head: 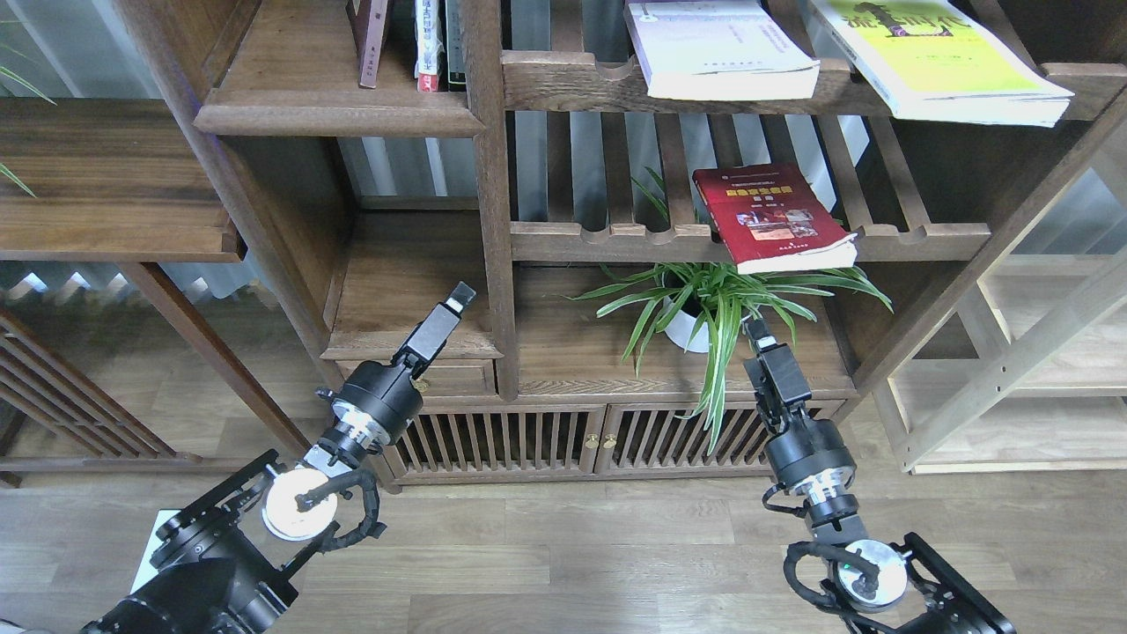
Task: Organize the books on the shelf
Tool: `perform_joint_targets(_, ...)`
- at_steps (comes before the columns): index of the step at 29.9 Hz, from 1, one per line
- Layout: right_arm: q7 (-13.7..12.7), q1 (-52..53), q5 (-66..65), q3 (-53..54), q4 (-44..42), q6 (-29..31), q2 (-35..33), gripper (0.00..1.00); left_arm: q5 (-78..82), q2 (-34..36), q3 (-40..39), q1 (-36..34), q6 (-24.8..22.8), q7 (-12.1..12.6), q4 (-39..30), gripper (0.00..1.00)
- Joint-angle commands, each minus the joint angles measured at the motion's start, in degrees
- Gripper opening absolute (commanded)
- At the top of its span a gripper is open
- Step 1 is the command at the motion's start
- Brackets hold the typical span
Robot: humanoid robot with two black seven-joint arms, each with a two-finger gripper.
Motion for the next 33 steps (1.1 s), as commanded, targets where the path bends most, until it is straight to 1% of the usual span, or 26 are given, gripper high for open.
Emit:
perform_joint_targets(1,0.00,-0.13,-0.01,-0.01,0.00,0.00,0.06,1.00,0.00,0.00,-0.65,0.02,0.00,0.12,-0.15,0.99)
perform_joint_targets(5,0.00,-0.13,0.08,-0.01,0.00,0.00,0.14,1.00,-0.08,0.00,-0.92,0.55,0.00,-0.05,-0.15,0.99)
perform_joint_targets(7,0.09,-0.22,0.08,-0.01,-0.08,0.09,0.14,1.00,-0.09,0.00,-1.44,0.55,0.00,-0.58,-0.07,0.99)
perform_joint_targets(13,0.09,-0.13,-0.01,-0.01,0.00,0.35,0.32,1.00,-0.09,0.00,-3.90,0.55,0.00,-0.23,-0.15,0.99)
perform_joint_targets(19,0.00,0.04,-0.01,-0.01,0.00,0.35,1.37,1.00,-0.17,0.00,-4.17,0.55,0.00,-0.23,-0.33,0.99)
perform_joint_targets(33,0.18,-0.04,-0.01,-0.01,-0.08,0.40,1.46,1.00,-0.26,0.00,-4.08,1.34,0.00,-0.06,-0.68,0.99)
